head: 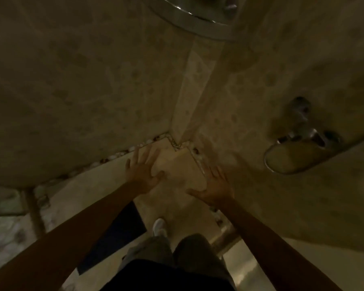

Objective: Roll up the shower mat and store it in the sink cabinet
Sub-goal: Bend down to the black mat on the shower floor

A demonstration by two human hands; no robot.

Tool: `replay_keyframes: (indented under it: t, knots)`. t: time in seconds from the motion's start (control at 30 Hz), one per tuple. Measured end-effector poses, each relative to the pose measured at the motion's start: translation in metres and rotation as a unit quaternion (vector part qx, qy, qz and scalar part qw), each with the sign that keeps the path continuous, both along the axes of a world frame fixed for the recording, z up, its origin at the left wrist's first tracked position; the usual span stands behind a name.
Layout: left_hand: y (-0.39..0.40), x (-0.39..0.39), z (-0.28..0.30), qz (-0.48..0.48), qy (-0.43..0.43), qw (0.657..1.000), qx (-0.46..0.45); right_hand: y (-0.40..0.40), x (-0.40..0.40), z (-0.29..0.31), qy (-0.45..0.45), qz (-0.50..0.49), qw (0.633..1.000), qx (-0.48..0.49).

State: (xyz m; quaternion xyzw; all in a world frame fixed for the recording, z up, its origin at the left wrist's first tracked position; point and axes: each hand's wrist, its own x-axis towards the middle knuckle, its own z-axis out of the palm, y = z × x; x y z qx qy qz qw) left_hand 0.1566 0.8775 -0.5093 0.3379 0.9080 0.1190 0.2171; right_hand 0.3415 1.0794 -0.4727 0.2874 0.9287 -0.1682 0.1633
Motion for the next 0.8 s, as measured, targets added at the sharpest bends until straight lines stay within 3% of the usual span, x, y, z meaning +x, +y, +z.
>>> replay_keyframes:
  t: [0.27, 0.47, 0.6, 0.8]
  knots:
    - [-0.078, -0.047, 0.006, 0.187, 0.062, 0.980, -0.012, -0.004, -0.149, 0.012, 0.004, 0.216, 0.976, 0.036]
    - [-0.142, -0.042, 0.004, 0.363, 0.040, 0.930, -0.042, -0.064, -0.264, 0.006, 0.016, 0.390, 0.920, -0.005]
    - [-0.174, -0.021, 0.002, 0.490, 0.024, 0.869, -0.071, -0.114, -0.323, -0.014, 0.015, 0.521, 0.853, -0.022]
    - [-0.179, 0.053, -0.015, 0.620, 0.005, 0.779, -0.095, -0.183, -0.354, -0.045, -0.033, 0.694, 0.719, -0.026]
